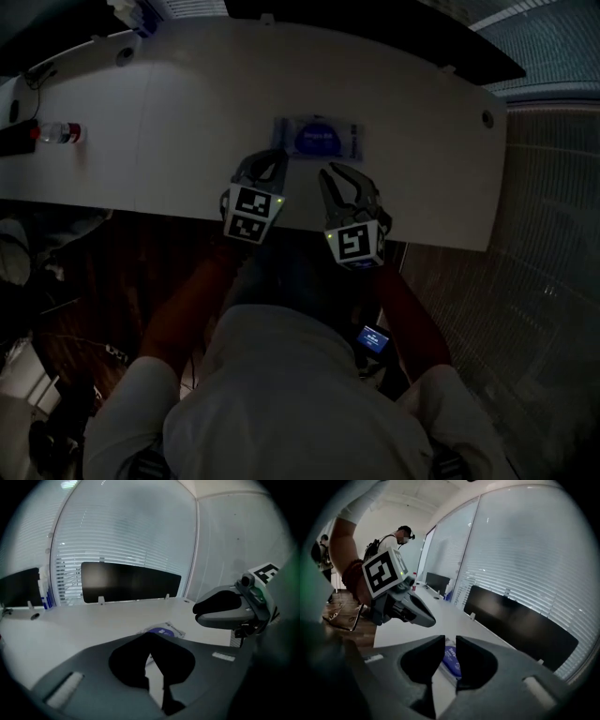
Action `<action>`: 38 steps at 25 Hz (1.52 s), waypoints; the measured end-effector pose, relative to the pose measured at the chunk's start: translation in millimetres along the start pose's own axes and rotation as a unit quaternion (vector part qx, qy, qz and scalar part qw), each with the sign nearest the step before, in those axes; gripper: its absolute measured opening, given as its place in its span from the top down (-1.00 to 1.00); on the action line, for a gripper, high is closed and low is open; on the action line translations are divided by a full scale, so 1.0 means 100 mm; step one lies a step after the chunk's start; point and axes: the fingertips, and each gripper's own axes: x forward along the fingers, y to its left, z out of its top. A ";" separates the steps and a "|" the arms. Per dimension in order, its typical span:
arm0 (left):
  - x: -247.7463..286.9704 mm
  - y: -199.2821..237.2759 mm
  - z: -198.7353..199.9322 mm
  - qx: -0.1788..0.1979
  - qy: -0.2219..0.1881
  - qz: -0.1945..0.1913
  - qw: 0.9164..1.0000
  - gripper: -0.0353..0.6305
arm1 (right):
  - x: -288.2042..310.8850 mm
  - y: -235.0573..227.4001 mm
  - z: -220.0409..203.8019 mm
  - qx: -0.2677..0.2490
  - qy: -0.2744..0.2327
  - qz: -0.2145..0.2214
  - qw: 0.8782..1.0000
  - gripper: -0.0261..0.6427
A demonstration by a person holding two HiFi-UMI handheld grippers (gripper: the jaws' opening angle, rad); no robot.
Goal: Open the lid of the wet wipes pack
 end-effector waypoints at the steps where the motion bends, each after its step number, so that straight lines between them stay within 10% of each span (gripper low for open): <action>1: 0.08 0.02 -0.08 0.001 0.009 0.001 1.000 0.88 | 0.08 0.03 -0.10 -0.013 0.010 0.005 1.000 0.70; 21: 0.81 0.14 -0.87 0.017 0.096 -0.008 0.995 0.88 | 0.90 0.06 -0.88 -0.158 0.071 0.013 0.985 0.60; 38: 0.85 0.12 -0.89 0.039 0.103 -0.008 0.994 0.88 | 0.92 -0.44 -0.32 -0.181 0.011 -0.038 0.983 0.60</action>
